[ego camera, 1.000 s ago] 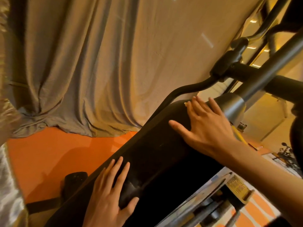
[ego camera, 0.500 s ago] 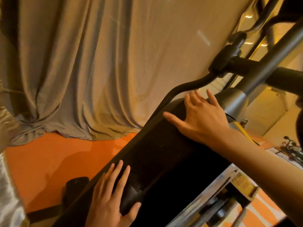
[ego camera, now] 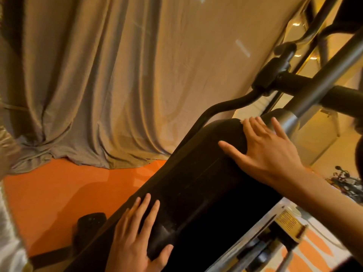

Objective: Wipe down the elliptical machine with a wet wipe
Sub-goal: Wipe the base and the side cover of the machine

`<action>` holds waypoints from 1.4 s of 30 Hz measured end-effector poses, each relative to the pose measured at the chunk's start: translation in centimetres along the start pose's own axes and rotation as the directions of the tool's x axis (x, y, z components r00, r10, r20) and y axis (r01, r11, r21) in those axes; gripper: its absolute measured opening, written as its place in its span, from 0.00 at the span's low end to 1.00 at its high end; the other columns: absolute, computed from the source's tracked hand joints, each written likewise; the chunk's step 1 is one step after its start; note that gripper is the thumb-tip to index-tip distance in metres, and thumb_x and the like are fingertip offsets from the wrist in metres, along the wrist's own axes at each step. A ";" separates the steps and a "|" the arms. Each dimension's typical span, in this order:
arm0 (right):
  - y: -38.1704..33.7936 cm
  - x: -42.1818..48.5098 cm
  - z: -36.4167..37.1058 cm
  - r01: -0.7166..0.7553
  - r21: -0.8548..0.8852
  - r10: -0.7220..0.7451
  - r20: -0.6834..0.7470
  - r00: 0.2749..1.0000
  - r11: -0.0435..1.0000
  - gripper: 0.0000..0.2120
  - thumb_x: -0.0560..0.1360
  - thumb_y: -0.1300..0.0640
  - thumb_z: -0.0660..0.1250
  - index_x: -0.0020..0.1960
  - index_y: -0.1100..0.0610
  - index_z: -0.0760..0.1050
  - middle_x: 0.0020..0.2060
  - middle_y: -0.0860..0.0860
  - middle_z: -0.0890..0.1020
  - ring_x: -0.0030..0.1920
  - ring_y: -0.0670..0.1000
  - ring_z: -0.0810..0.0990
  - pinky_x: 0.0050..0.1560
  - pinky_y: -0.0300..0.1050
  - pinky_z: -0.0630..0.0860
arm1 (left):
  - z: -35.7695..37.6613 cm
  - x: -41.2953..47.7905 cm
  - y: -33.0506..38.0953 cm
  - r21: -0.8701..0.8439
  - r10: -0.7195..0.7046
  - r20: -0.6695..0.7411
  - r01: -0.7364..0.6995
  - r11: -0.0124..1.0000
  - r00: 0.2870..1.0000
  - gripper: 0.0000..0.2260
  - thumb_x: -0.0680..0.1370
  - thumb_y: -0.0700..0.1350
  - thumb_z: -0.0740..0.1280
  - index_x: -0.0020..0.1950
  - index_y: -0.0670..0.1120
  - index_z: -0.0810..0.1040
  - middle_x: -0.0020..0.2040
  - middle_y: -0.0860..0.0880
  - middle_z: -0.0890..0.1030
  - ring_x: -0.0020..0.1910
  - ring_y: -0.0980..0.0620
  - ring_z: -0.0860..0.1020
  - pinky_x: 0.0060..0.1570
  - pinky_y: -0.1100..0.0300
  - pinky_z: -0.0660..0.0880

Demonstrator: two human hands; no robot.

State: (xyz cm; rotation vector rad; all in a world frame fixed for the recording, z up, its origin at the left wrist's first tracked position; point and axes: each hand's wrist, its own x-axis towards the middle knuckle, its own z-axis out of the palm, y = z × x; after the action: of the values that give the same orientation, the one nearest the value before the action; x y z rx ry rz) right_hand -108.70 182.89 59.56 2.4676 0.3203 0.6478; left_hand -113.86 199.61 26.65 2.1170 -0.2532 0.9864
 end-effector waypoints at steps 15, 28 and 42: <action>-14.9 -2.3 4.0 0.386 0.186 -0.408 0.098 0.908 0.903 0.59 0.70 0.17 0.50 0.80 0.65 0.58 0.79 0.62 0.63 0.81 0.60 0.55 0.82 0.55 0.45 | 0.0 -0.2 0.3 -0.016 -0.024 0.000 0.024 1.000 1.000 0.34 0.81 0.72 0.51 0.82 0.54 0.63 0.81 0.48 0.66 0.79 0.46 0.64 0.73 0.51 0.60; -10.9 -8.6 5.1 0.315 0.121 -0.307 -0.083 0.948 0.941 0.54 0.76 0.22 0.43 0.80 0.68 0.57 0.79 0.65 0.60 0.82 0.61 0.52 0.81 0.56 0.47 | -0.9 -0.4 0.6 -0.054 -0.064 0.048 0.067 0.996 0.997 0.35 0.81 0.72 0.52 0.84 0.54 0.58 0.84 0.51 0.59 0.83 0.49 0.58 0.76 0.48 0.61; -9.3 -9.3 5.9 0.312 0.145 -0.276 -0.224 0.935 0.939 0.45 0.82 0.30 0.43 0.78 0.67 0.62 0.77 0.65 0.66 0.81 0.61 0.57 0.82 0.57 0.46 | -1.4 -0.4 1.2 -0.096 -0.119 0.065 0.125 0.987 0.991 0.34 0.81 0.72 0.52 0.84 0.58 0.56 0.84 0.54 0.57 0.83 0.50 0.56 0.76 0.38 0.64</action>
State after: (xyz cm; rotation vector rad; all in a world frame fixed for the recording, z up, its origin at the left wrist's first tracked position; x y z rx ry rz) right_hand -114.44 184.45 46.40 2.4510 0.8458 0.7652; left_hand -115.52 199.73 27.58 2.0468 -0.1952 0.8236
